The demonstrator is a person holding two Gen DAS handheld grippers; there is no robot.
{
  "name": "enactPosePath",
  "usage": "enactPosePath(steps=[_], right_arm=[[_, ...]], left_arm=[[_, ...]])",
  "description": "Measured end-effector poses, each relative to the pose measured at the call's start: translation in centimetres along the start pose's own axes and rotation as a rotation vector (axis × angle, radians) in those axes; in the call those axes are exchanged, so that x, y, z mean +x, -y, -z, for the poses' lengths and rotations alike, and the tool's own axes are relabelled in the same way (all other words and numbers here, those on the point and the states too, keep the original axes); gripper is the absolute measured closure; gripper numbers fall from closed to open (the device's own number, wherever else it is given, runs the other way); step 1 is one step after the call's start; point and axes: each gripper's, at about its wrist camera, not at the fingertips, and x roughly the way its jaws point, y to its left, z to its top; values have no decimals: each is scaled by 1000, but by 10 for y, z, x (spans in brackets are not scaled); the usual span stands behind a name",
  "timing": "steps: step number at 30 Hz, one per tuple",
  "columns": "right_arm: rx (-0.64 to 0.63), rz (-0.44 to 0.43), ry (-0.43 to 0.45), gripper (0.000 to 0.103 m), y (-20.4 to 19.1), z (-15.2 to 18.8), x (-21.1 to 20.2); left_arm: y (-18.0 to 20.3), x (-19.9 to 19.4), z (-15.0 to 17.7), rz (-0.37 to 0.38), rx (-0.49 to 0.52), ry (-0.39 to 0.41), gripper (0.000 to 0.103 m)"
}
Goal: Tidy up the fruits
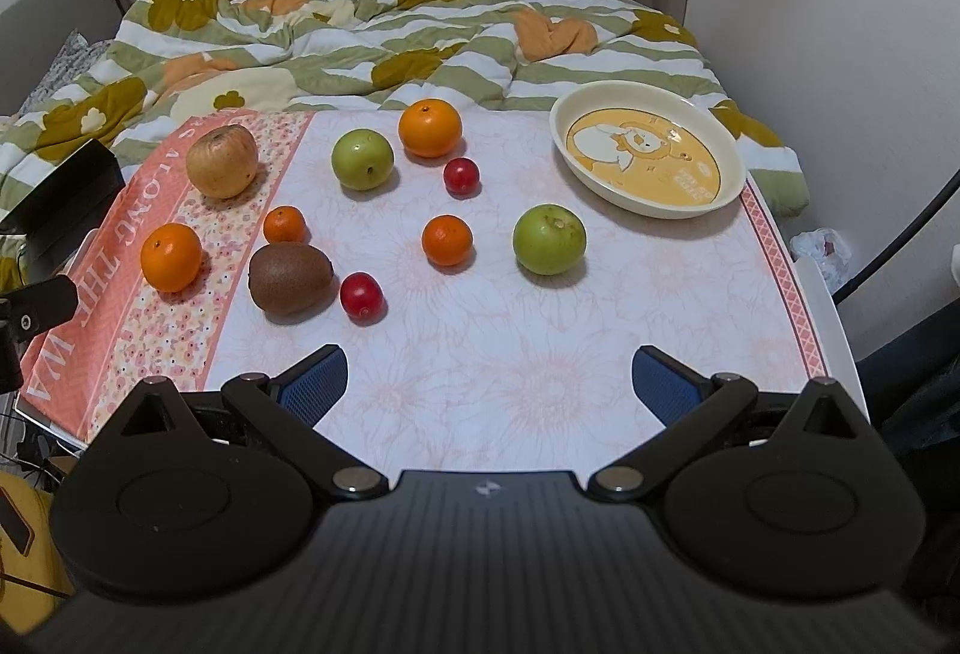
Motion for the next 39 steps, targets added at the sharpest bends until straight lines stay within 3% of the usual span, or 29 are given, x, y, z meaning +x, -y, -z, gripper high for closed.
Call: enactPosePath(steps=[39], right_arm=[[4, -3, -11, 0, -5, 4, -2]], left_arm=[[-3, 0, 2, -3, -3, -6, 0]])
